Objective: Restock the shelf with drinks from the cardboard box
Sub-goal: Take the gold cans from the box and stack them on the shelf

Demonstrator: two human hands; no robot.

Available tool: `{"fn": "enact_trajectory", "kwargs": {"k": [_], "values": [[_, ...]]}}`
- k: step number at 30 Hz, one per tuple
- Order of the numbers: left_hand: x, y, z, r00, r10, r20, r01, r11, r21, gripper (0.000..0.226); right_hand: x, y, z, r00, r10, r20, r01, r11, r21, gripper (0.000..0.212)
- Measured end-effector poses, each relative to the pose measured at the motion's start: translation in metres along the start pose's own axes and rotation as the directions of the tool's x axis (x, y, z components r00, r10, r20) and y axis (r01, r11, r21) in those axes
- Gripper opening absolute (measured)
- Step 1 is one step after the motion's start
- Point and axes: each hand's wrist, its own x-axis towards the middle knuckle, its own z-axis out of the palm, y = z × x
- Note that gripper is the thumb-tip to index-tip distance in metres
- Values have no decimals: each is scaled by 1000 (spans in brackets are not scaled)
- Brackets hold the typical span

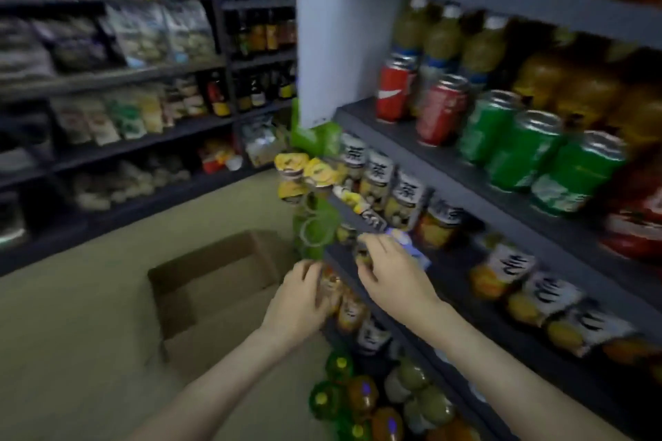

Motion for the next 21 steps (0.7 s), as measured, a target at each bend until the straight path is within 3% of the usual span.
{"fn": "enact_trajectory", "kwargs": {"k": [4,9,15,21], "values": [[-14,-115,-35,962,-247,118,234,966,114,55,74,-57,76,970,45,237,-66,994,84,43],[-7,-217,-66,872,-439,216,383,887,257,60,144,-94,159,913,78,400,-133,985,111,43],[42,-297,-57,792,-554,257,492,828,269,61,213,-75,250,827,122,549,-174,984,43,44],[95,-388,-7,630,-708,319,669,704,239,57,289,-47,376,675,175,717,-215,976,-36,50]]}}
